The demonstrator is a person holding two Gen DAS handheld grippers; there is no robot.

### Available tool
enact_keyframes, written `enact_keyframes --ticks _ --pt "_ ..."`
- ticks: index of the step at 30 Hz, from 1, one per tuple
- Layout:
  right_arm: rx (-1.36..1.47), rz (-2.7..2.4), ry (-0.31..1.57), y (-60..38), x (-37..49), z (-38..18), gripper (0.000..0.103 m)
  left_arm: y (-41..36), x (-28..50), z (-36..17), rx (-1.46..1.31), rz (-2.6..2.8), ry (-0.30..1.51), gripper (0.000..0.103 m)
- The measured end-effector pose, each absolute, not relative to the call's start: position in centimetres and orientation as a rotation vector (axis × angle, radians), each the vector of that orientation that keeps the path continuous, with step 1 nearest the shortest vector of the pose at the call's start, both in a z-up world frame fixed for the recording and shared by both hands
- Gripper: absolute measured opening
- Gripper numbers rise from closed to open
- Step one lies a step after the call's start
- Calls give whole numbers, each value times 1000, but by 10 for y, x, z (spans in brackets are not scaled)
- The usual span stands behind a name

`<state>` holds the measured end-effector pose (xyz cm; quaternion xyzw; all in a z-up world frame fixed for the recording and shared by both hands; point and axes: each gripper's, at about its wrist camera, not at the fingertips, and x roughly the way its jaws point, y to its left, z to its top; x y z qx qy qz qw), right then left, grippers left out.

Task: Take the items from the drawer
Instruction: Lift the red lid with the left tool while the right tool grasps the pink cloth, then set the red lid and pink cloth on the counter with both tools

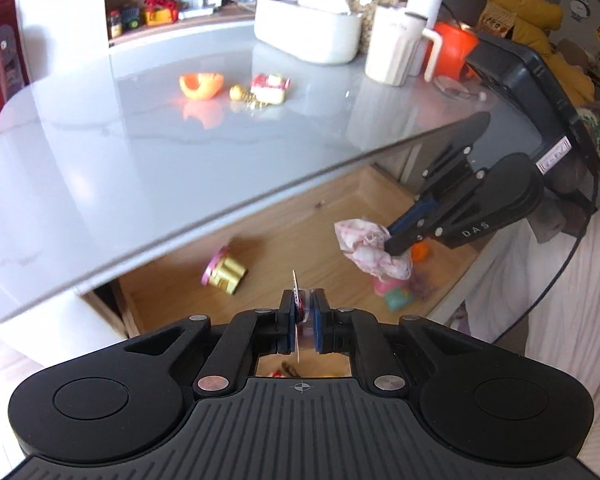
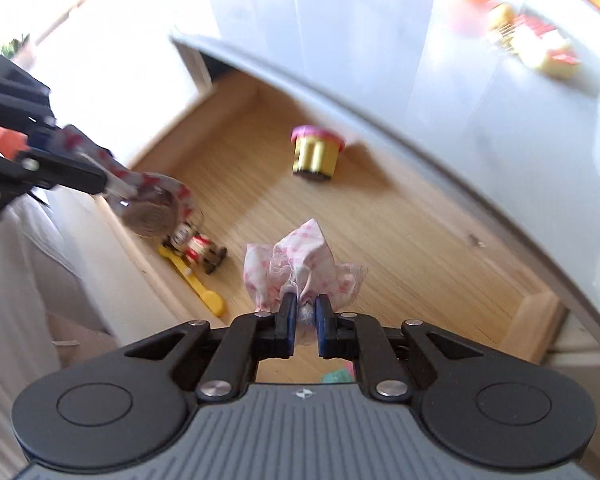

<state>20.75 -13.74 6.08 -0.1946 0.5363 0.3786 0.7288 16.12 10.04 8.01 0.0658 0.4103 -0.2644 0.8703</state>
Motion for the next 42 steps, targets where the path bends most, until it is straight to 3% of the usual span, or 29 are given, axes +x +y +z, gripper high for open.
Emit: enact_keyframes --ticks 6,12,14,20,27,29,31,33,42 --pt "-285 768 1020 -188 194 120 10 75 212 139 108 -486 665 10" --pt "-215 714 951 -219 189 142 10 58 287 124 -37 -372 594 11" --pt "-206 695 934 -224 186 144 10 56 298 120 -17 -323 560 16" --pt "-163 641 887 -233 200 147 10 91 293 119 -134 -225 529 16" --pt "-142 560 829 -211 256 145 10 112 242 93 2 -243 633 16" --pt "-144 543 814 -203 271 143 16 110 229 81 57 -284 684 17" --pt "-135 528 810 -197 283 141 45 108 218 68 100 -331 745 17" --pt "-122 515 806 -193 289 138 61 103 212 55 148 -369 796 17" --pt "-150 520 798 -196 266 140 72 88 212 13 280 -542 1086 16"
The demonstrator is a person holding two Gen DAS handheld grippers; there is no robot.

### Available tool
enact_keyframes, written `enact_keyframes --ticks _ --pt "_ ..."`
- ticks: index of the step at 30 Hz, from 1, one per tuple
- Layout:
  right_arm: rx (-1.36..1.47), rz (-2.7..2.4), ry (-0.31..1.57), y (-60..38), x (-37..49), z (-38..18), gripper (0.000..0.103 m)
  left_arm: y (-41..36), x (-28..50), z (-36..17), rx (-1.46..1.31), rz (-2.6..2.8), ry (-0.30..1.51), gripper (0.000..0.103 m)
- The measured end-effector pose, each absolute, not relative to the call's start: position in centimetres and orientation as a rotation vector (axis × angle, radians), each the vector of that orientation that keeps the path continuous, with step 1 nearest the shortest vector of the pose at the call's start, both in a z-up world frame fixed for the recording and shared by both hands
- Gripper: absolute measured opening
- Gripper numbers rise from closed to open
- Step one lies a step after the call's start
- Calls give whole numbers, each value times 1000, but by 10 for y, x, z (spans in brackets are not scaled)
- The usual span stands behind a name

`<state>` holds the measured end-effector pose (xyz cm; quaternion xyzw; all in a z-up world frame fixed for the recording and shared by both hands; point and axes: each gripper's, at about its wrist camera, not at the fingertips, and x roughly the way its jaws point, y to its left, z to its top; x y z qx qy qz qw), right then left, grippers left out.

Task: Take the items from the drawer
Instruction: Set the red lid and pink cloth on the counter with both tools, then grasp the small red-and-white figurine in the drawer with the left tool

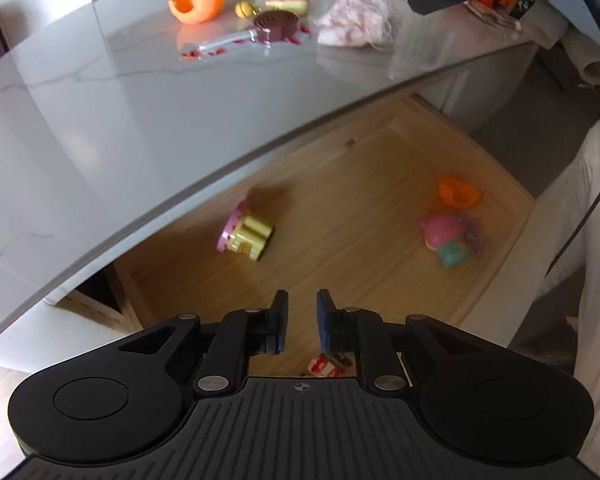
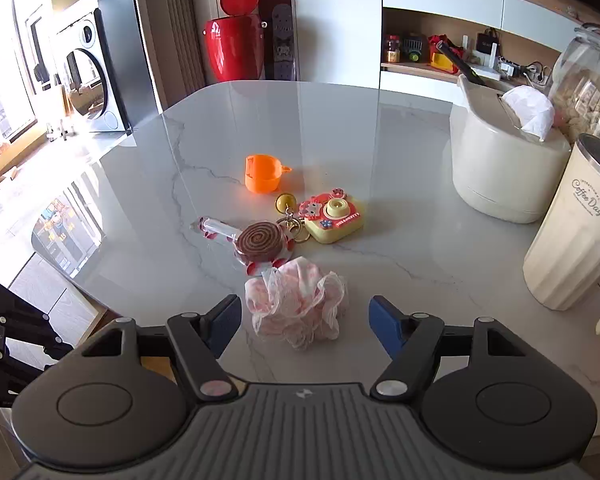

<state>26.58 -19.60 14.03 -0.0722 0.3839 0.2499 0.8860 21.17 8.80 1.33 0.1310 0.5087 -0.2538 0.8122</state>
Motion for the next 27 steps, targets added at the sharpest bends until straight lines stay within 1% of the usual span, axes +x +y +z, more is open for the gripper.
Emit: enact_keyframes --ticks 2,4,7,11,13,19,20,21,22,25,27 --pt "-146 531 803 -202 256 141 76 84 213 7 315 -568 1143 16" --pt "-126 549 823 -210 244 140 84 79 217 -2 340 -605 1225 17" --pt "-109 580 882 -219 227 130 84 70 224 -18 416 -653 1325 16" --pt "-117 593 947 -228 208 108 84 50 228 -39 638 -748 1413 17" --pt "-96 591 983 -236 203 96 85 44 231 -49 707 -788 1465 17" --pt "-20 572 1053 -254 206 70 85 30 236 -80 785 -835 1556 16" --pt "-10 574 1062 -256 207 68 85 28 236 -85 798 -828 1561 18" --pt "-6 575 1068 -256 208 66 85 26 237 -90 812 -821 1566 23" --pt "-6 577 1068 -257 208 66 86 25 237 -95 825 -815 1573 31" --pt "3 579 1066 -259 209 65 91 24 242 -105 805 -793 1583 34" --pt "13 571 1072 -260 211 64 91 27 248 -109 784 -753 1569 33"
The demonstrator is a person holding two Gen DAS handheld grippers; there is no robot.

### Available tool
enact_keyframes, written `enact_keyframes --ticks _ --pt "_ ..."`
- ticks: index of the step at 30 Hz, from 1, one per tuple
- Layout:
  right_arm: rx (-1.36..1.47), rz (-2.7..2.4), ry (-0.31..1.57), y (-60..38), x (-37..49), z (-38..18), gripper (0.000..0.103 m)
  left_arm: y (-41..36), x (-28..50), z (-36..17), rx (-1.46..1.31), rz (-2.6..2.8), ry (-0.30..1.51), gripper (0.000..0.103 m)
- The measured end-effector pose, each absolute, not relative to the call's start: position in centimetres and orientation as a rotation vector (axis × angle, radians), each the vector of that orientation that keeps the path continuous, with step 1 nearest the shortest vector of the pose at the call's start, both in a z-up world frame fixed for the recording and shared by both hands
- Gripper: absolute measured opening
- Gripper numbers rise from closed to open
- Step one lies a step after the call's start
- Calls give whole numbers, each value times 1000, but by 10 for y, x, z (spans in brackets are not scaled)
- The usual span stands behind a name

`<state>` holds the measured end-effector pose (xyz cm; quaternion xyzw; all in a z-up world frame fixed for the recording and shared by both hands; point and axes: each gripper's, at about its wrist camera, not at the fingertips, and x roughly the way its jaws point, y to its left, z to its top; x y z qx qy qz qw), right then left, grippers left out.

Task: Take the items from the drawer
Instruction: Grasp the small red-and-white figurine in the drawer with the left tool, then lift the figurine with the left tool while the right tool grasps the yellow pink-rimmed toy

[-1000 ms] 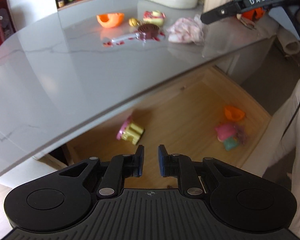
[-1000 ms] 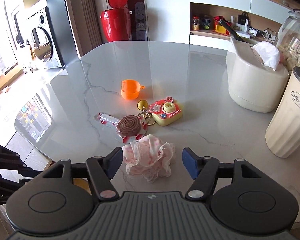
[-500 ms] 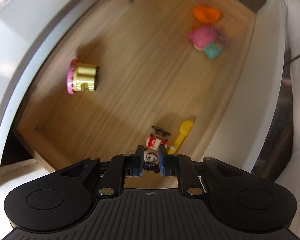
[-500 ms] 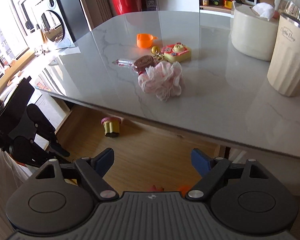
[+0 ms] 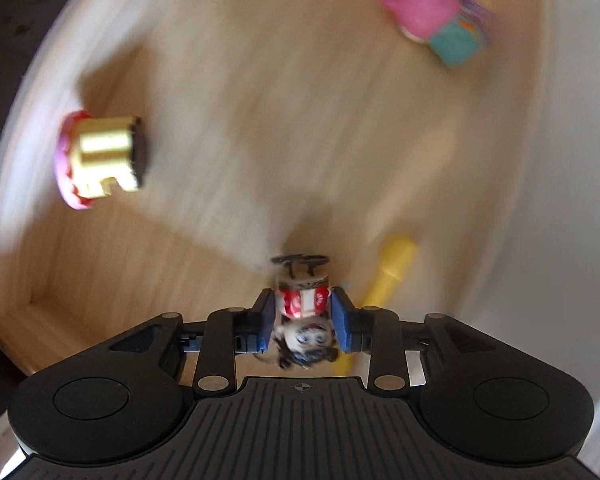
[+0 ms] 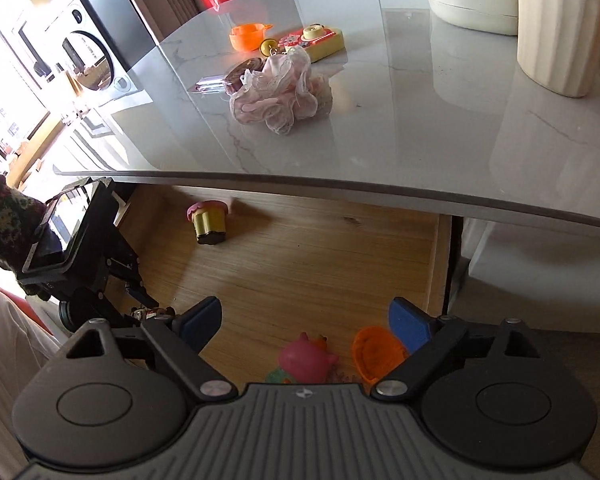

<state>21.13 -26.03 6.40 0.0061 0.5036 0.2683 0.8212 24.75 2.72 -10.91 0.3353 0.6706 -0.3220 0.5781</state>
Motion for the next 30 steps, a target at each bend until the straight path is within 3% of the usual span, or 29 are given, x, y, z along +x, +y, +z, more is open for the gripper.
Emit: enact_keyframes --ticks 7,14,15,19,30 --pt "20 541 1130 -259 219 54 91 56 230 -76 629 -743 1498 30" --pt "-218 636 1043 -196 212 65 91 126 195 0 194 -568 1189 31" --pt "-243 655 1025 -182 212 68 89 138 190 6 121 -527 1145 31" --pt "-275 682 1027 -129 212 65 60 189 170 11 -97 -376 1013 31" --pt "-418 593 999 -19 211 21 63 256 168 41 -369 -266 845 31"
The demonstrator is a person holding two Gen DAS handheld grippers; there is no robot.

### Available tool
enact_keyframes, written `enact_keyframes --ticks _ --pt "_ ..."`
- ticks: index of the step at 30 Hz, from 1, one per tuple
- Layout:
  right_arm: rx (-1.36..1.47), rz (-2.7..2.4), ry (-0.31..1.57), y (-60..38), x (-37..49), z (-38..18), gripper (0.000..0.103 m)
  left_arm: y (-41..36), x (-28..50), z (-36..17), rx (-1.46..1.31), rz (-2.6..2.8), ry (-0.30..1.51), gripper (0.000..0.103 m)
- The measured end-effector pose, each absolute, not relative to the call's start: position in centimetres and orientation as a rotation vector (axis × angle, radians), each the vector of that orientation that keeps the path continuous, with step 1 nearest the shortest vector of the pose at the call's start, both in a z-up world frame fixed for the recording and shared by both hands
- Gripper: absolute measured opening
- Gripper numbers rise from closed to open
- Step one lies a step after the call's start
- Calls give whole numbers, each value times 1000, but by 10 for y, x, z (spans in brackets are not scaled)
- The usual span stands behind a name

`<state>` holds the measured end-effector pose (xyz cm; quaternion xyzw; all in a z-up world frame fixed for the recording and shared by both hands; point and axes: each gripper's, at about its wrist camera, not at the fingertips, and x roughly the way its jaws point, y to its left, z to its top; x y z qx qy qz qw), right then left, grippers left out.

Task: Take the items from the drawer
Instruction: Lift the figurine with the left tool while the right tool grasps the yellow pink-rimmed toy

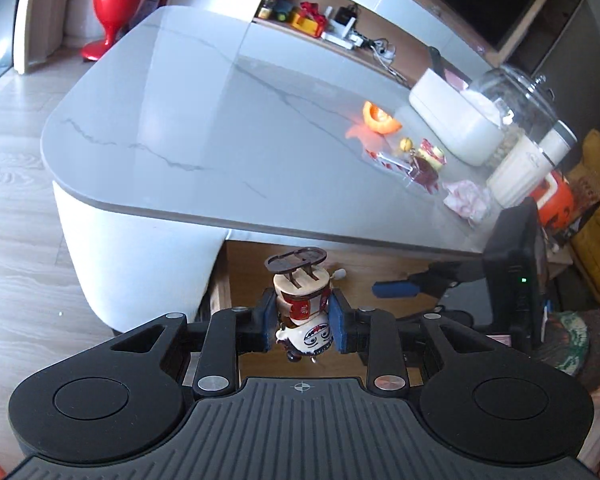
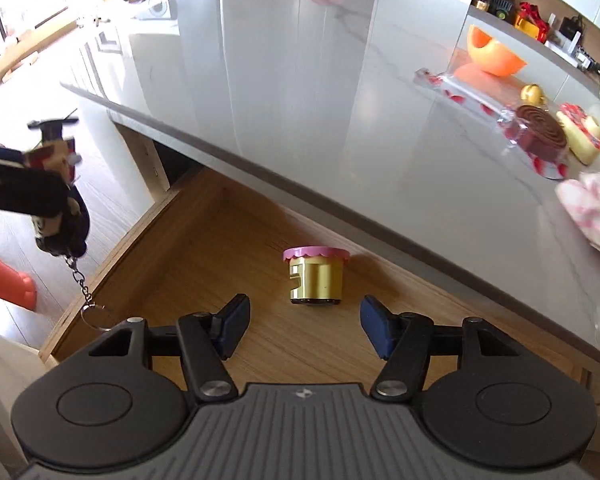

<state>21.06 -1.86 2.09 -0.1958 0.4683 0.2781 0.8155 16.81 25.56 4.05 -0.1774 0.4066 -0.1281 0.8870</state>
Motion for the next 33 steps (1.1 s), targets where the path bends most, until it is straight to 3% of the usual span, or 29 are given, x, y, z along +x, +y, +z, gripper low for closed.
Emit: enact_keyframes --ticks 6,13,14,15,16,17,22,24,26,27,28,30,33 --pt "-550 536 1089 15 228 -8 71 265 156 39 -416 -280 817 31" --pt "-499 454 1108 27 249 -32 72 271 152 43 -470 -324 778 31" --pt "-483 442 1124 26 252 -35 68 271 152 43 -477 -322 777 31" --pt "-469 433 1159 25 256 -38 47 272 153 43 -482 -318 780 31" --pt "-468 438 1188 24 258 -39 19 272 154 43 -483 -317 781 31" --pt "-461 459 1229 22 260 -39 11 272 154 43 -482 -317 785 31" --pt "-346 520 1383 -6 264 -12 7 259 162 43 -449 -318 802 31" --pt "-287 525 1379 -19 264 0 12 253 164 43 -437 -309 806 31" --pt "-252 530 1333 -22 261 7 40 249 165 41 -430 -293 814 31" --pt "-253 526 1310 -21 259 8 60 248 165 40 -423 -288 821 31" --pt "-270 533 1270 -16 256 10 66 248 165 38 -415 -282 830 31" --pt "-360 540 1191 -5 251 10 66 248 165 35 -407 -266 849 31" --pt "-410 498 1135 4 252 8 75 251 165 32 -417 -253 857 31"
